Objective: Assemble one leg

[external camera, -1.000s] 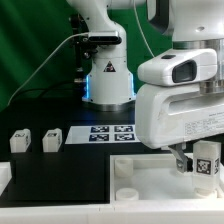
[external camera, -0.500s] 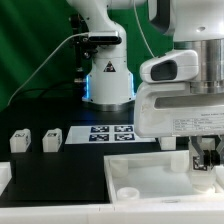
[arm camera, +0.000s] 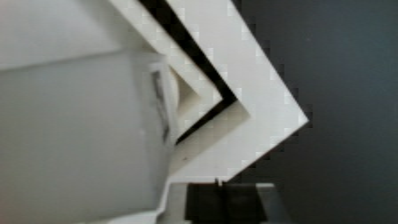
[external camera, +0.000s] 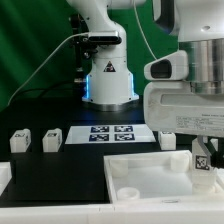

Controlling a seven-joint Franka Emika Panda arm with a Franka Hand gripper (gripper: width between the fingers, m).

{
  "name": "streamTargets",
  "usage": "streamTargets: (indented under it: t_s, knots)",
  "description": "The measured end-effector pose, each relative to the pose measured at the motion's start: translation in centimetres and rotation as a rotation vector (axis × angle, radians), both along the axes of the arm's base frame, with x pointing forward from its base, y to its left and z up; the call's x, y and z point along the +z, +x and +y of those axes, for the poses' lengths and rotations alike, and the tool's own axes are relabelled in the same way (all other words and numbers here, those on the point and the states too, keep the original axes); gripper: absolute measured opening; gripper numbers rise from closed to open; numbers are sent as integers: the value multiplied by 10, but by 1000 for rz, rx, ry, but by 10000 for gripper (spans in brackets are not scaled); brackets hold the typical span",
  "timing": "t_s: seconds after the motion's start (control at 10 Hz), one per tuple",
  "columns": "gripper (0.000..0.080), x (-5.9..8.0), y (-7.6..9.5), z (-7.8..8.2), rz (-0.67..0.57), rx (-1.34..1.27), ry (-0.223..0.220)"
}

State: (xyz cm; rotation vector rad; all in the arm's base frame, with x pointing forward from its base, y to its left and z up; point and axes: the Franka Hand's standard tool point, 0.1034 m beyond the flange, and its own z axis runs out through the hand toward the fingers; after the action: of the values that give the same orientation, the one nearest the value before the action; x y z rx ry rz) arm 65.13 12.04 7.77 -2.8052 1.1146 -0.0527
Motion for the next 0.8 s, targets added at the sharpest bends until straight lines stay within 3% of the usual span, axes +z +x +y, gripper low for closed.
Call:
streamTargets:
  t_s: [0.2,0.4,0.5,0.6,0.7,0.8]
  knots:
    - [3,1,4,0,6,-244,61]
    - [3,1,3,2,10,-266,64]
    - [90,1,3,2,8,-252,63]
    - [227,1,3,2,4,-212,59]
    - [227,1,3,2,2,-201,58]
    - [410,1,3,-1,-10,-106,49]
